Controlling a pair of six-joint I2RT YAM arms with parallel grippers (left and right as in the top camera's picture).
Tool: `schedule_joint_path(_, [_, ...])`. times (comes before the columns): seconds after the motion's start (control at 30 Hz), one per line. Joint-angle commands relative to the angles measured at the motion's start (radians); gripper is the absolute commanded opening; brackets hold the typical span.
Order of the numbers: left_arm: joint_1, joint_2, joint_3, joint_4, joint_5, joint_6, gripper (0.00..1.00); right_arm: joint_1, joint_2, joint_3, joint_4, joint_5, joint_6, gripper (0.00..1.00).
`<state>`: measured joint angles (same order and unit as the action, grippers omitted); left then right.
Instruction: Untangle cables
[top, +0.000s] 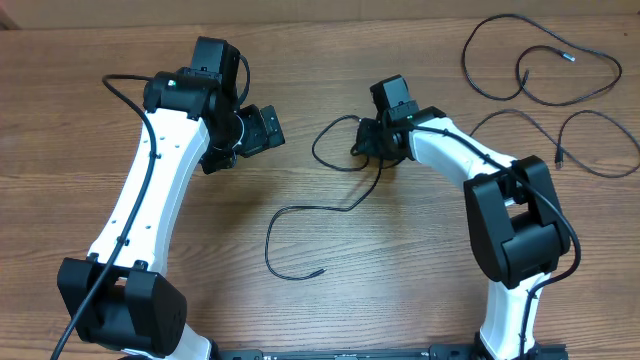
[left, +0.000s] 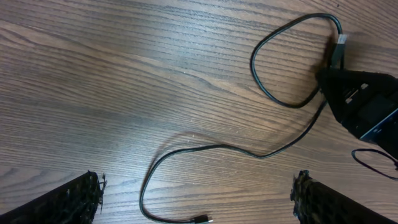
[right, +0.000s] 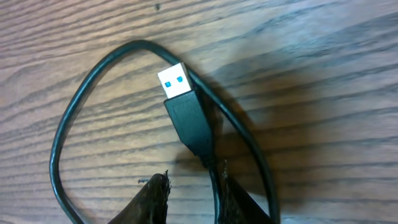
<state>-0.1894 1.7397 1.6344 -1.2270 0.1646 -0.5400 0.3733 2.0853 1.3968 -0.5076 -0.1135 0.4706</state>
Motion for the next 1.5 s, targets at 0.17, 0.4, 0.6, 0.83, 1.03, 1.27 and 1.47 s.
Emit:
schedule_joint_path(0.17, [-0.001,0.008,0.000,-0.006,0.005,0.016,1.00,0.029,0.004,-0.037,0.025,0.069,0.001,0.28])
schedule_joint_path(0.4, [-0.001,0.008,0.001,-0.006,0.005,0.016,1.00,0.030,0.004,-0.050,0.037,0.068,0.001,0.21])
schedule_joint_path(0.6, [-0.001,0.008,0.001,-0.006,0.005,0.016,1.00,0.031,0.003,-0.039,0.027,0.067,0.001,0.04])
schedule_joint_path(0.83, [-0.001,0.008,0.001,-0.005,0.005,0.016,1.00,0.030,-0.027,0.042,-0.053,-0.005,0.000,0.04])
schedule_joint_path(1.03, [-0.001,0.008,0.001,-0.005,0.005,0.016,1.00,0.030,-0.109,0.089,-0.109,-0.026,0.001,0.04])
schedule_joint_path(1.27, [-0.001,0.008,0.001,-0.003,0.005,0.016,1.00,0.030,-0.228,0.090,-0.174,-0.026,0.001,0.04])
schedule_joint_path(1.47, [-0.001,0.008,0.001,-0.002,0.005,0.016,1.00,0.031,-0.271,0.090,-0.296,-0.079,0.001,0.04])
